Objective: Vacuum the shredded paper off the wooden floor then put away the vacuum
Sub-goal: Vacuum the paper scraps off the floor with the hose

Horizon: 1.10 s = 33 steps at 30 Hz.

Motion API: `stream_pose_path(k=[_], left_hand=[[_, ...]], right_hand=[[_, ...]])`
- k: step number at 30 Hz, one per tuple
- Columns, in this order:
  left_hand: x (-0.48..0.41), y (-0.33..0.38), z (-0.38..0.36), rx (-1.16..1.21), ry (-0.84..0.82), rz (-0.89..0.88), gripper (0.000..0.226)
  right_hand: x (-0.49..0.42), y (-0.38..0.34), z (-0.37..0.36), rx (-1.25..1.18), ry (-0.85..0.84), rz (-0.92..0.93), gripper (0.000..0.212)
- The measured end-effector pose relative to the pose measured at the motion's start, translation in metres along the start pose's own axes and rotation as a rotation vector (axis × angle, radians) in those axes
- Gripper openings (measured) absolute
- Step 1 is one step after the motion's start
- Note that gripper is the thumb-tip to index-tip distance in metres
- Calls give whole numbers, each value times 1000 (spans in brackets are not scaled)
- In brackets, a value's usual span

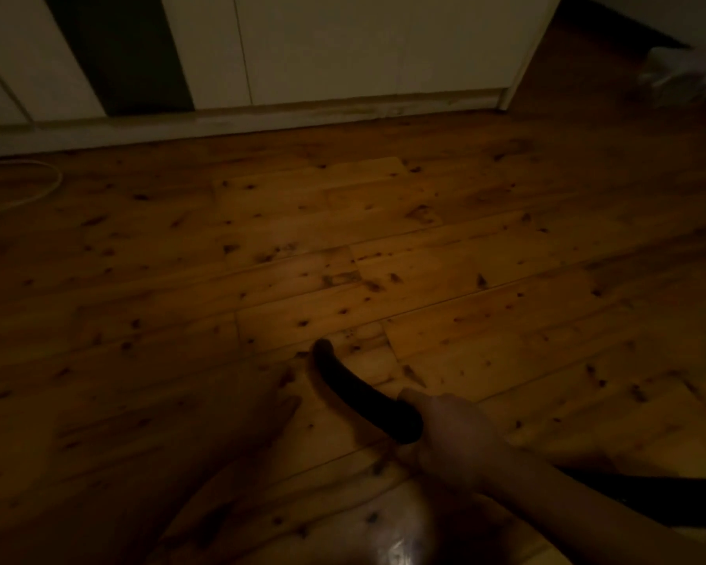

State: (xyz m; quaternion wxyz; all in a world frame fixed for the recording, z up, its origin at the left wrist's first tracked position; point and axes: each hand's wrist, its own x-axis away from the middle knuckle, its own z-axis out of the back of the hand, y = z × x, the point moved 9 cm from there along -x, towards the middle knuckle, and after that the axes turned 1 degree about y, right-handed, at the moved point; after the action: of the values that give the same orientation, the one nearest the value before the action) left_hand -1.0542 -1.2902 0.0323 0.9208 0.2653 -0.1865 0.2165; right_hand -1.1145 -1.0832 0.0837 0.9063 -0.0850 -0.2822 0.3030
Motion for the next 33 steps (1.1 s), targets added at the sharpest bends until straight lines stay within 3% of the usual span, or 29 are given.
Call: stream_pose_path(k=[5,8,15,22,28,33], left_hand=[[0,9,8,-74,76,-63,39],[0,24,9,-8,88,-111,40],[20,108,34,-131,215,-420,74],[34,185,46,-284,221,-632,78],[41,236,53,-249,168,-682,89],[65,304,72,-370,267,-810,85]], right_hand=[[8,-20,-10,3,-32,70,74],[12,-16,2,13,-25,65,67],[29,15,60,5,69,-49,36],[59,53,124,-38,144,-137,41],[107,76,170,74,232,-150,45],[147,94,193,201,318,-159,47]])
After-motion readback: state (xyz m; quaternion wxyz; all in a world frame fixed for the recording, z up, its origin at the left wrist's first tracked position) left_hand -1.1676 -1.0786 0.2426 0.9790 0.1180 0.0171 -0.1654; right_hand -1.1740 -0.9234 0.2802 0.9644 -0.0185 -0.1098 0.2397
